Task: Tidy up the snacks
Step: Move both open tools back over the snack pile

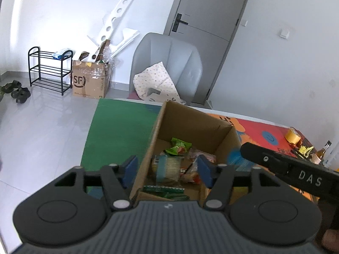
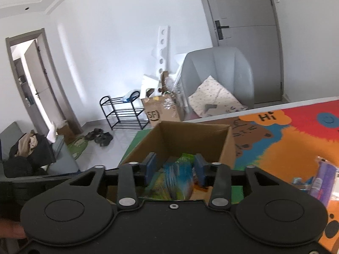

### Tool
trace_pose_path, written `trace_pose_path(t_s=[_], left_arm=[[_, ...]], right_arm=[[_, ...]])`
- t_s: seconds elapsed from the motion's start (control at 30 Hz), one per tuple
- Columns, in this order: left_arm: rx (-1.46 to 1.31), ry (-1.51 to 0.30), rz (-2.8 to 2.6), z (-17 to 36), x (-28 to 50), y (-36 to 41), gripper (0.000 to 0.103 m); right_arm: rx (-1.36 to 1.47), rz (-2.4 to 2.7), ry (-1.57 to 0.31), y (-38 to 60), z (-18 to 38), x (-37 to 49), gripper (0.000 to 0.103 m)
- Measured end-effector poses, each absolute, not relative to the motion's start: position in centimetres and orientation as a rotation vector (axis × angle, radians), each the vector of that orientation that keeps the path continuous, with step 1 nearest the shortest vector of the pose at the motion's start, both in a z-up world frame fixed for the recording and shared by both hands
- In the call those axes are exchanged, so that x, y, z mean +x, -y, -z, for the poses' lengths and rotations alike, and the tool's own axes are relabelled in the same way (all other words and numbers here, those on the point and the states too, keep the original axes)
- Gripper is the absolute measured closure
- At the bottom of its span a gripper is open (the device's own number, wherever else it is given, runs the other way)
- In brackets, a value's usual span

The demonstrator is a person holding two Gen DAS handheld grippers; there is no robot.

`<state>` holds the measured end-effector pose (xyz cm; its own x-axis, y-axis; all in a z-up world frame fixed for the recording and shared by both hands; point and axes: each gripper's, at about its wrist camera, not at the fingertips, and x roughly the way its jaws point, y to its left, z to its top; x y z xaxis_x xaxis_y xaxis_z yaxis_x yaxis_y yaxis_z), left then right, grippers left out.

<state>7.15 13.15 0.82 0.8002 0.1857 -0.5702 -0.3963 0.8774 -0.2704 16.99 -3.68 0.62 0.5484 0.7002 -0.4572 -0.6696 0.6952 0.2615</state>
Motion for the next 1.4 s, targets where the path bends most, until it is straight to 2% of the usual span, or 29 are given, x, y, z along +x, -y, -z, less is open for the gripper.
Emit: trace_pose_path(t_s=[0.03,0.17,0.47,0.73,1.07,1.4], left_arm=[[-0.399,-0.560,-0.321,-0.8,7.1,-13.2,0.032],[-0.398,-0.558,-0.306,-0.7,7.1,-13.0,0.025],[-0.357,-0.560,-0.285,-0.6,7.7,-10.6,0.014],[-0.332,-0.569,-0.256,-0.5,8.2,-8.5,0.011],[-0.292,-0.577,-0.223,-0.6,8.7,-5.0,0.008],[-0.254,-0.589,-0.171,-0.3,9.5,-1.3,0.008]], right_arm=[[0.055,-0.806,-0.571,3.6,-0.6,16.9,0.049],[0.060,-0.763,-0.578,4.4,-0.4,16.6,0.045],[0.074,-0.679,-0.582,7.7,0.0,16.3,0.024],[0.095,-0.598,-0.581,11.4,0.6,16.2,0.008],[0.119,-0.516,-0.576,16.0,1.4,15.9,0.000],[0.142,-0.447,-0.594,20.1,2.3,15.9,0.000]])
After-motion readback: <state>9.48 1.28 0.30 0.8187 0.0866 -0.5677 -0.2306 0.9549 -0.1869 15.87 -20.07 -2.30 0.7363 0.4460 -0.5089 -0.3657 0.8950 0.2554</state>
